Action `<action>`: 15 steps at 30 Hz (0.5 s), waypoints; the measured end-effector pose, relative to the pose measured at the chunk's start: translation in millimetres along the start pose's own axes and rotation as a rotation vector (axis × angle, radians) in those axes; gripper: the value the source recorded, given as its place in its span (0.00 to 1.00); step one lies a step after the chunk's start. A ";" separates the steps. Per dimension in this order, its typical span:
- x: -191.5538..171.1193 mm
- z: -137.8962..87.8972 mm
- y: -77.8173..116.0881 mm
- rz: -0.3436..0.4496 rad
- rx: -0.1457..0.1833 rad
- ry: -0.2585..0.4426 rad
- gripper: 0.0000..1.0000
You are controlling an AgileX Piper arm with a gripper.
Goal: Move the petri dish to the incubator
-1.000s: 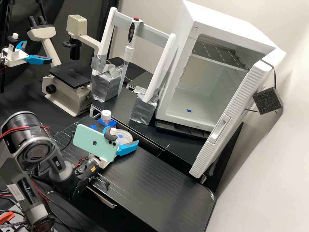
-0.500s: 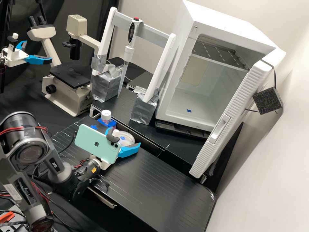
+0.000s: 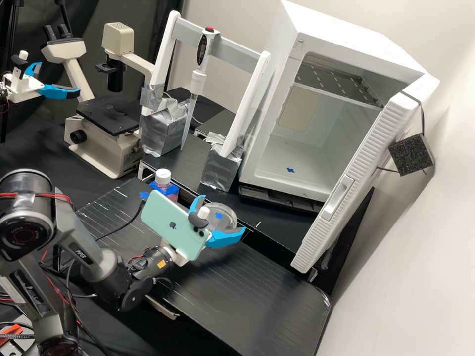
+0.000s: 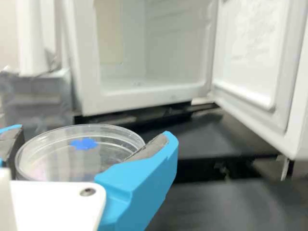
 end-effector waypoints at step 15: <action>117.7 3.8 60.4 0.153 0.041 0.093 0.00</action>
